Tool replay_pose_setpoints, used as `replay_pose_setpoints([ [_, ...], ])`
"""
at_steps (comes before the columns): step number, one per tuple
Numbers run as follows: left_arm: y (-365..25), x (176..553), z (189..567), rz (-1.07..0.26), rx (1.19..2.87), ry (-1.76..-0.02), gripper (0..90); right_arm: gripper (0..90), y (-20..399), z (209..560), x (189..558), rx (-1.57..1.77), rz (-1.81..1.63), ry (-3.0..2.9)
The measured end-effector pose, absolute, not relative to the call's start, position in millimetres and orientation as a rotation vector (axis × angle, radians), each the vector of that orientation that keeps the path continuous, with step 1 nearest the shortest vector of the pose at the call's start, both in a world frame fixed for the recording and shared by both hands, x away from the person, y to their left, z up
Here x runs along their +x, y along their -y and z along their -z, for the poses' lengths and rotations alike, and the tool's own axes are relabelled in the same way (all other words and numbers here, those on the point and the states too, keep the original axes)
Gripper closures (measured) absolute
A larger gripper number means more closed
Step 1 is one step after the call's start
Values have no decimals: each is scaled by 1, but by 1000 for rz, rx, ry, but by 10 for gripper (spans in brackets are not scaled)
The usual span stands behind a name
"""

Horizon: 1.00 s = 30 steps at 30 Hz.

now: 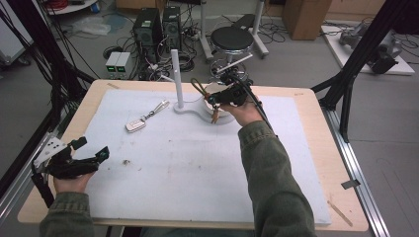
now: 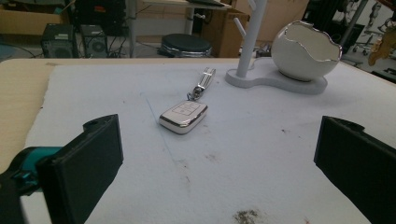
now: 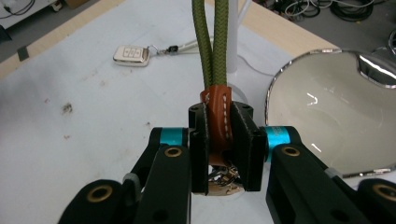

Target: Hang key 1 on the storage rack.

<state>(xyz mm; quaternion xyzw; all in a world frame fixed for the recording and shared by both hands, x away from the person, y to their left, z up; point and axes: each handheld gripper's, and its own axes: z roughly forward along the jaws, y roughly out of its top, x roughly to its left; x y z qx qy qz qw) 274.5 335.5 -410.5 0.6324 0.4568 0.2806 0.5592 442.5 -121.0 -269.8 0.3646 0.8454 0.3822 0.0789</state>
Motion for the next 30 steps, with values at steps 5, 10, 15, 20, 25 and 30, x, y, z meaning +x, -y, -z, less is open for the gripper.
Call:
replay_pose_setpoints([
  [5, -336, 274, 411, -662, 1491, -1077, 17, 775, 114, 261, 447, 1077, -1155, -2534],
  [10, -336, 274, 411, -665, 1489, -1077, 17, 775, 109, 257, 450, 1065, -1171, -2533],
  [15, -337, 274, 411, -662, 1486, -1074, 17, 775, 102, 253, 454, 1077, -1133, -2544],
  [20, -337, 274, 411, -660, 1480, -1075, 17, 775, 96, 248, 459, 1061, -1171, -2537],
  [25, -337, 274, 411, -659, 1483, -1075, 17, 775, 88, 248, 463, 1071, -1162, -2548],
  [30, -338, 274, 411, -658, 1479, -1075, 17, 775, 78, 246, 468, 1069, -1154, -2560],
])
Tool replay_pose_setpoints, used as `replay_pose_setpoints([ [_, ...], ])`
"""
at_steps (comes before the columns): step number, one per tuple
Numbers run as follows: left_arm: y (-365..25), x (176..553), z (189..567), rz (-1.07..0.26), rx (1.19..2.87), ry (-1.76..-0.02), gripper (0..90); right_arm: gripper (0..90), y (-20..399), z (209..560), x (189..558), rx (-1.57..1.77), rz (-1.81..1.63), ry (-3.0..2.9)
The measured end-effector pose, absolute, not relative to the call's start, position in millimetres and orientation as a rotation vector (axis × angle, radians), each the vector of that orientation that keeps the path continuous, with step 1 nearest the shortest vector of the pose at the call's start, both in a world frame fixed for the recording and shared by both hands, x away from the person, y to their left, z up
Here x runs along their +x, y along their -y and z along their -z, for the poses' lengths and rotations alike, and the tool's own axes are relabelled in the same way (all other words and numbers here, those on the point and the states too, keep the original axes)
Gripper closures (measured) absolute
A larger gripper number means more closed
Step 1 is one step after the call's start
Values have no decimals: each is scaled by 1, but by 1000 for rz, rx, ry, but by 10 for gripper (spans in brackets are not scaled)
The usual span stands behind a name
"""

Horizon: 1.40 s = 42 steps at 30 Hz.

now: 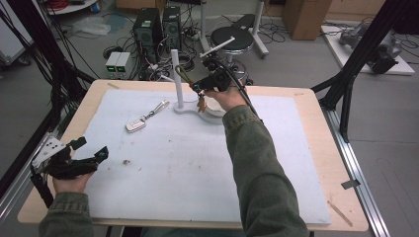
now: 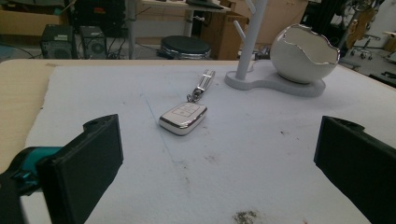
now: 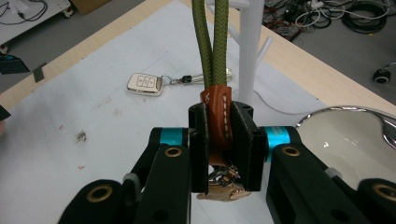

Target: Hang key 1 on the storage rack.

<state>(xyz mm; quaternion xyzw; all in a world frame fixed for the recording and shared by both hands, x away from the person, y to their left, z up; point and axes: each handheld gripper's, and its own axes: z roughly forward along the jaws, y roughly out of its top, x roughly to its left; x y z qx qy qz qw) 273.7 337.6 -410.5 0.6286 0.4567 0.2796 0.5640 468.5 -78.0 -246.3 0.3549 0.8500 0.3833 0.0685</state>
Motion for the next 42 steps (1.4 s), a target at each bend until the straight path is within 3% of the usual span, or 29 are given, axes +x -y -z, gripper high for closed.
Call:
replay_pose_setpoints([
  [42, -343, 271, 411, -663, 1475, -1094, 17, 774, 54, 274, 498, 1086, -1097, -2530],
])
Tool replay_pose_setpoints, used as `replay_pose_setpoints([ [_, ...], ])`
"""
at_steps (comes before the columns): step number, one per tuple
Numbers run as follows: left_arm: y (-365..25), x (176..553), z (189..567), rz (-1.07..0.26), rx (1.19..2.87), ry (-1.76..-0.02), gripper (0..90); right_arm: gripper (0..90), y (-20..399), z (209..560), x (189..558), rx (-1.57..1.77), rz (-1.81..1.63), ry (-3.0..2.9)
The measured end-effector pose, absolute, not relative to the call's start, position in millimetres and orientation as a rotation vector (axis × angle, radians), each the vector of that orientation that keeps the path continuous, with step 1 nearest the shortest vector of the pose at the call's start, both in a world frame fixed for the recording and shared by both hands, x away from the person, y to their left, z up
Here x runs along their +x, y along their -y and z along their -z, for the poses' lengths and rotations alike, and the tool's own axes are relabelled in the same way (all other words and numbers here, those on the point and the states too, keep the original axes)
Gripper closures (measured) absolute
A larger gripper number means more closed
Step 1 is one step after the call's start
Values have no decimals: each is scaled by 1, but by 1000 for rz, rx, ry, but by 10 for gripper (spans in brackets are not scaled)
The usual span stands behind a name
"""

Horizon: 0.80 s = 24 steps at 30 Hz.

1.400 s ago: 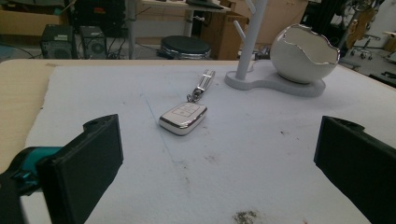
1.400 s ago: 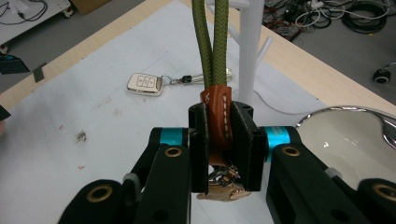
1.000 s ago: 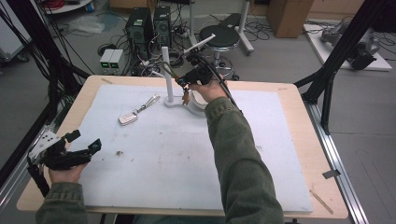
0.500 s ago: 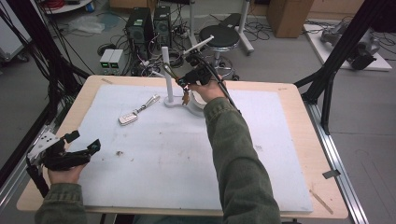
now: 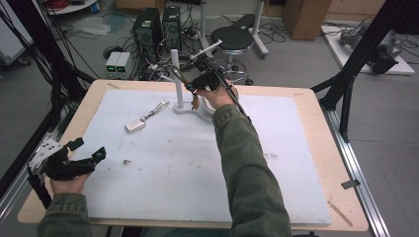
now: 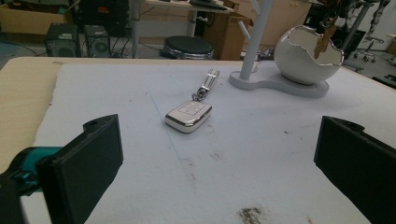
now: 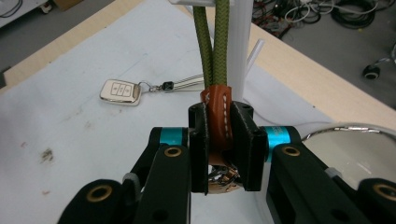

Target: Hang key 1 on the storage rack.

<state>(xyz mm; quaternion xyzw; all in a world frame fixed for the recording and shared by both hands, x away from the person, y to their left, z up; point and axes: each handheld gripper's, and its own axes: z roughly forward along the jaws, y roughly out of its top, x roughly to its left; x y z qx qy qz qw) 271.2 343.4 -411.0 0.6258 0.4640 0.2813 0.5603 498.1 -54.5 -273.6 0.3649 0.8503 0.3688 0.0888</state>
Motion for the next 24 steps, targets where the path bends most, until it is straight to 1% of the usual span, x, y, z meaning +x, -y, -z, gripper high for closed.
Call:
replay_pose_setpoints([
  [14, -343, 272, 412, -661, 1482, -1094, 17, 771, 49, 286, 508, 962, -1071, -2452],
  [24, -343, 271, 412, -659, 1483, -1093, 17, 753, 48, 293, 514, 982, -1110, -2481],
])
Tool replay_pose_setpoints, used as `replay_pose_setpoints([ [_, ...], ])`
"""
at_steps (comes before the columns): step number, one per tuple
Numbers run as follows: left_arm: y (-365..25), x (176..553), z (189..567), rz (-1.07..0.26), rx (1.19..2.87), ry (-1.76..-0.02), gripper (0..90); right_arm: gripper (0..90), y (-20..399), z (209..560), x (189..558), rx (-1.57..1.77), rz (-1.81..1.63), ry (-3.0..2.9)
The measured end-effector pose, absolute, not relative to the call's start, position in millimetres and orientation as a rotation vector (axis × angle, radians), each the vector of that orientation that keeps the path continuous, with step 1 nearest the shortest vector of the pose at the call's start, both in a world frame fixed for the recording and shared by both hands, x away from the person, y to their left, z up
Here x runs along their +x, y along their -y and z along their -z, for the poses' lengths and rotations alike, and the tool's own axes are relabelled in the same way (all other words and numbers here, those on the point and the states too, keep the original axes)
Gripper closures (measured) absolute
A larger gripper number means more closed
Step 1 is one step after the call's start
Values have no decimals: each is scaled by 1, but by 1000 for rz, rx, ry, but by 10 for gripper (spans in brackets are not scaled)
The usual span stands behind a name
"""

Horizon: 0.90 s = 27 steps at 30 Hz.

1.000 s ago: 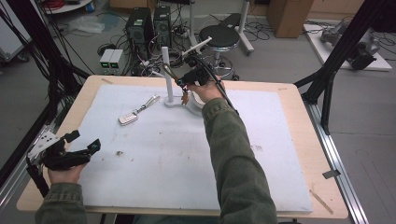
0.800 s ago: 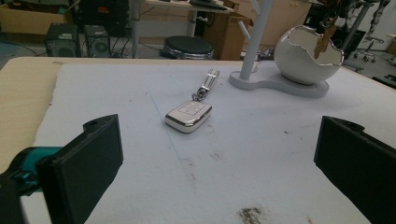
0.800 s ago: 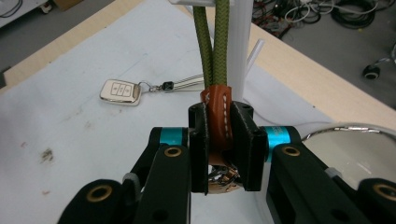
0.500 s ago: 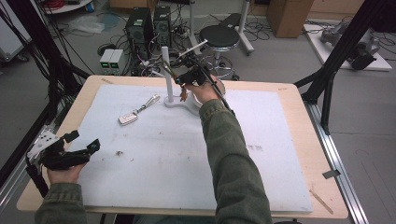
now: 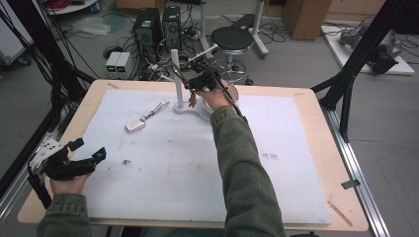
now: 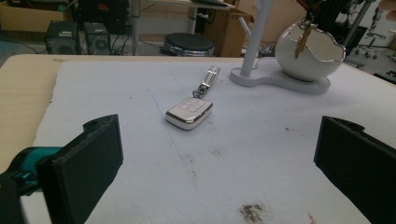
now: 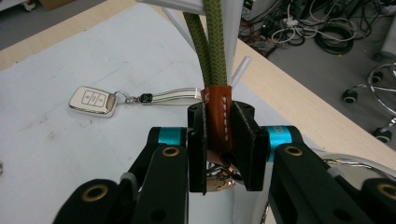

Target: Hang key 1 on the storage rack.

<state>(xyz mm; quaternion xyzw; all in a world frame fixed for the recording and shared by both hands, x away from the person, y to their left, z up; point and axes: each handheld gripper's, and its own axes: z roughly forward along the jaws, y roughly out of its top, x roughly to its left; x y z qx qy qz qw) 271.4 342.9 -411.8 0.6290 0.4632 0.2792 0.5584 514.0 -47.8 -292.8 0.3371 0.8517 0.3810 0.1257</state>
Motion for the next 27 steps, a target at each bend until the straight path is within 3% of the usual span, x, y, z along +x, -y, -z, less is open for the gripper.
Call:
replay_pose_setpoints([
  [5, -343, 272, 412, -656, 1484, -1093, 17, 544, 50, 295, 517, 1037, -1193, -2494],
  [13, -342, 272, 412, -651, 1478, -1092, 17, 331, 55, 294, 515, 1083, -1173, -2486],
  [17, -342, 273, 412, -644, 1475, -1093, 17, 115, 58, 291, 511, 1117, -1125, -2476],
  [20, -342, 273, 412, -643, 1475, -1093, 17, 101, 59, 290, 507, 1099, -1105, -2476],
  [22, -341, 273, 412, -643, 1475, -1094, 17, 14, 65, 284, 502, 1084, -1115, -2469],
  [27, -341, 272, 411, -656, 1466, -1093, 17, 14, 78, 279, 491, 1079, -1167, -2454],
])
